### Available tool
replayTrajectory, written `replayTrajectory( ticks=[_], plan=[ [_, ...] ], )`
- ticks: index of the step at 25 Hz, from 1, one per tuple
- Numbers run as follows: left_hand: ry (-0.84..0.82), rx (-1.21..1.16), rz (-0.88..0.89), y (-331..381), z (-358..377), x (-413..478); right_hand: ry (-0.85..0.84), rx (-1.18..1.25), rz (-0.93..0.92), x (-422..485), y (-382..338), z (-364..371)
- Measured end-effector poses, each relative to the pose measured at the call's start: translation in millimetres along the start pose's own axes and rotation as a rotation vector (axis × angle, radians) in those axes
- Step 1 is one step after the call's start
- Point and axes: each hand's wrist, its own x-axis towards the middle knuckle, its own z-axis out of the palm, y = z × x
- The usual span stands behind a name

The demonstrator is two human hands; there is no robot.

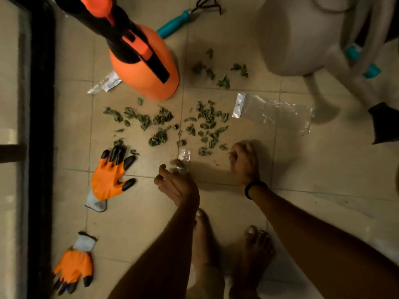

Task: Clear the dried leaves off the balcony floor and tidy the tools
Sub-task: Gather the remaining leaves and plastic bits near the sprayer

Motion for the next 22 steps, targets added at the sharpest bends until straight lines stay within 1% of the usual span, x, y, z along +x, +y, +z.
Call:
replayTrajectory(
  ticks=[1,2,3,4,5,6,7,8,9,10,11,12,13,14,15,16,17,18,19,20,21,22],
  plan=[
    [-0.052,0.141,0.237,-58,-18,33,0.02,0.001,-0.01,-4,-3,5],
    [-0.063,0.332,0.539,-113,-41,67,0.054,0.015,-0.029,-9,-5,10],
    [-0.172,0.345,0.585,-141,-61,80,0.084,0.044,-0.055,-18,-9,14],
    [-0.171,0.325,0.634,-161,-67,89,0.103,0.08,-0.084,-27,-13,18],
    [-0.185,0.292,0.608,-166,-70,93,0.083,0.092,-0.109,-37,-20,21],
    [-0.215,0.351,0.601,-147,-55,83,0.051,0.095,-0.136,-46,-26,26],
    [-0.296,0.377,0.559,-128,-48,76,0.011,0.092,-0.163,-54,-33,31],
    [-0.256,0.401,0.579,-110,-34,69,-0.02,0.086,-0.195,-61,-39,37],
    [-0.15,0.221,0.417,-74,-25,51,-0.044,0.078,-0.235,-65,-45,44],
    [-0.062,-0.012,0.163,-33,-12,32,-0.072,0.076,-0.276,-68,-50,51],
    [-0.008,-0.259,-0.117,5,0,15,-0.112,0.079,-0.301,-71,-57,58],
    [0.025,-0.457,-0.296,24,13,0,-0.146,0.085,-0.319,-72,-61,65],
    [0.052,-0.626,-0.43,32,22,-10,-0.165,0.078,-0.329,-72,-65,70],
    [0.063,-0.783,-0.474,34,34,-13,-0.154,0.05,-0.341,-71,-68,76],
    [0.01,-0.888,-0.479,17,20,-5,-0.127,0.011,-0.346,-70,-71,80],
    [0.054,-0.783,-0.448,3,11,2,-0.103,-0.013,-0.34,-68,-74,82],
    [0.141,-0.652,-0.353,-15,-5,13,-0.086,-0.004,-0.319,-65,-77,83],
    [0.12,-0.37,-0.056,-39,-20,28,-0.078,0.033,-0.279,-63,-79,82],
    [0.026,-0.105,0.228,-68,-40,43,-0.069,0.095,-0.223,-62,-81,78],
    [-0.093,0.063,0.493,-111,-58,63,-0.046,0.161,-0.161,-60,-81,72],
    [-0.166,0.205,0.665,-139,-69,81,-0.014,0.213,-0.1,-59,-79,65],
    [-0.222,0.292,0.696,-153,-72,92,0.021,0.247,-0.051,-56,-77,56]
  ],
)
